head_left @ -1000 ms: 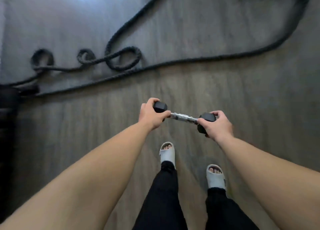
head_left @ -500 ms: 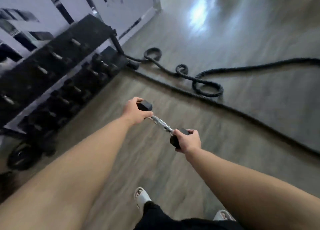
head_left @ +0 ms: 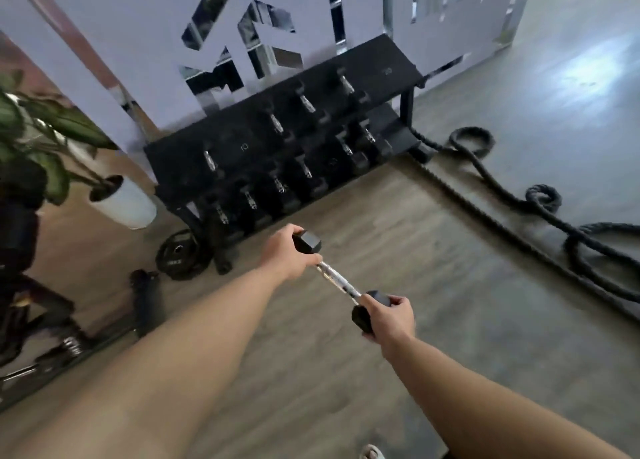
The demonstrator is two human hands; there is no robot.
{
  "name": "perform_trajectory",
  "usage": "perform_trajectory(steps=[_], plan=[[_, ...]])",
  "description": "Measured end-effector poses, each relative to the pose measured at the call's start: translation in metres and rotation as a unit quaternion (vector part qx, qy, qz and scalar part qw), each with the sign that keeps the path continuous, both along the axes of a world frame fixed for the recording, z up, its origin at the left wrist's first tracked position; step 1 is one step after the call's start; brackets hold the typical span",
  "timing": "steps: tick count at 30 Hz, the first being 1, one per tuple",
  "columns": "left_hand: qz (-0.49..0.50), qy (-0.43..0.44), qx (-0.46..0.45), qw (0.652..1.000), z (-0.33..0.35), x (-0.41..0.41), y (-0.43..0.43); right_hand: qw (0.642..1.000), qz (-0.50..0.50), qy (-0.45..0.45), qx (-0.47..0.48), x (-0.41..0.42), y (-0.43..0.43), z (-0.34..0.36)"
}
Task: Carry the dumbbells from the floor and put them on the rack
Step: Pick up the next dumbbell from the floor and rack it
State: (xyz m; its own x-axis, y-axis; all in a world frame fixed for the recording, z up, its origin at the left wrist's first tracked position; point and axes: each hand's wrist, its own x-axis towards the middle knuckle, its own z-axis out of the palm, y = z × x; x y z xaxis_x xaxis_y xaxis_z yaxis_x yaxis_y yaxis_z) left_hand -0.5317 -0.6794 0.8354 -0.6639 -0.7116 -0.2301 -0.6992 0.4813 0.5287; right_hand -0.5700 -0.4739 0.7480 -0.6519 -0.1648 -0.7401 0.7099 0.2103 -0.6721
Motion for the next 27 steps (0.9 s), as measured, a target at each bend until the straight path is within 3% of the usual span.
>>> perform_trajectory(steps=[17,27], plan=[[0.141,0.025,-0.051,0.988,0.031,-0.029,-0.389,0.988,0.147,-0.015,-0.050,-0.088,-0.429,0.010],[0.081,0.011,-0.071,0.994,0.005,-0.038,-0.633,0.993,0.101,-0.047,-0.042,-0.071,-0.667,-0.020]])
